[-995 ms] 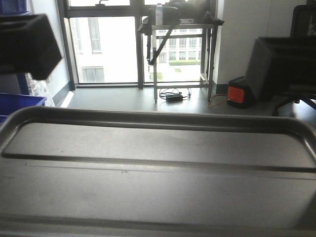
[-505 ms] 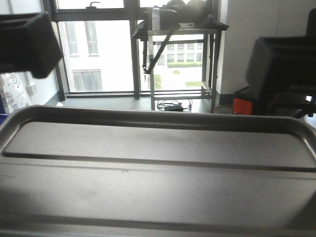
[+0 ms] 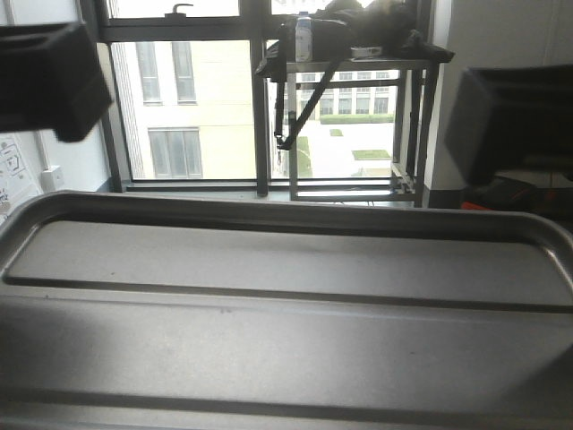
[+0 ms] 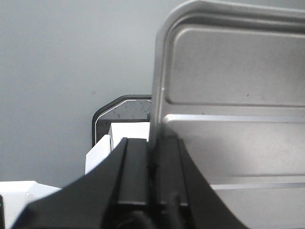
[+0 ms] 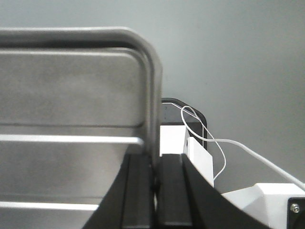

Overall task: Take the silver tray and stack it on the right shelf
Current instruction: 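Keep holding the tray with both grippers while driving past the windows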

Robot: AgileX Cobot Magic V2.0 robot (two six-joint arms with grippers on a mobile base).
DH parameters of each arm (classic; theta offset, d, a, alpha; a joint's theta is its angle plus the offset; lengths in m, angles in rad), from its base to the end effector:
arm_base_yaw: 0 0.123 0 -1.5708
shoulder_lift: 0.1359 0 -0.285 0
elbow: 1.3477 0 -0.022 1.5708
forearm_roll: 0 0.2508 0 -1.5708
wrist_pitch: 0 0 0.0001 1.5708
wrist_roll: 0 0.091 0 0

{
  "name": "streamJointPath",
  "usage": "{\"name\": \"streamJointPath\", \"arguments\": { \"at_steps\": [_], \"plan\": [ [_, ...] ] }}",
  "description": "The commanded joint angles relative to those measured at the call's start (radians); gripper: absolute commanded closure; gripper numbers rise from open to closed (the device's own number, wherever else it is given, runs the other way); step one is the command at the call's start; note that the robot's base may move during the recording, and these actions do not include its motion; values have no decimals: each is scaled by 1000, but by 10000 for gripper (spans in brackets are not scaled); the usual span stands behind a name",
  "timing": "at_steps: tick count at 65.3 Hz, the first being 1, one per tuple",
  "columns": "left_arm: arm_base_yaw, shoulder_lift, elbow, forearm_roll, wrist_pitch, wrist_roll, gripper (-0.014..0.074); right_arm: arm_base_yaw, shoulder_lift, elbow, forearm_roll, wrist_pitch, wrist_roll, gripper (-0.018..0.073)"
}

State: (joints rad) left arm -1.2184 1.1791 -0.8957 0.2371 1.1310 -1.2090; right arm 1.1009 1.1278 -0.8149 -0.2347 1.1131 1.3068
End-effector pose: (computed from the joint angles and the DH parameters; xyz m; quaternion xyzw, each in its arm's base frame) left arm 0.0874 -0.1815 0.2853 0.0416 0.9854 -0.0738 0.1474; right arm 0.1005 0.1559 0.2736 0.0624 0.9853 0.0677 0.1442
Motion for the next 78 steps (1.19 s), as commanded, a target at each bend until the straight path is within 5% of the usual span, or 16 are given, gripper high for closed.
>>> {"name": "streamJointPath", "arguments": {
  "at_steps": [1, 78],
  "plan": [
    [1, -20, -24, 63, 208, -6, 689, -2, -22, -22, -57, 180, -3, 481],
    [1, -20, -24, 63, 208, -6, 689, -2, -22, -22, -57, 178, -3, 481]
  ]
}}
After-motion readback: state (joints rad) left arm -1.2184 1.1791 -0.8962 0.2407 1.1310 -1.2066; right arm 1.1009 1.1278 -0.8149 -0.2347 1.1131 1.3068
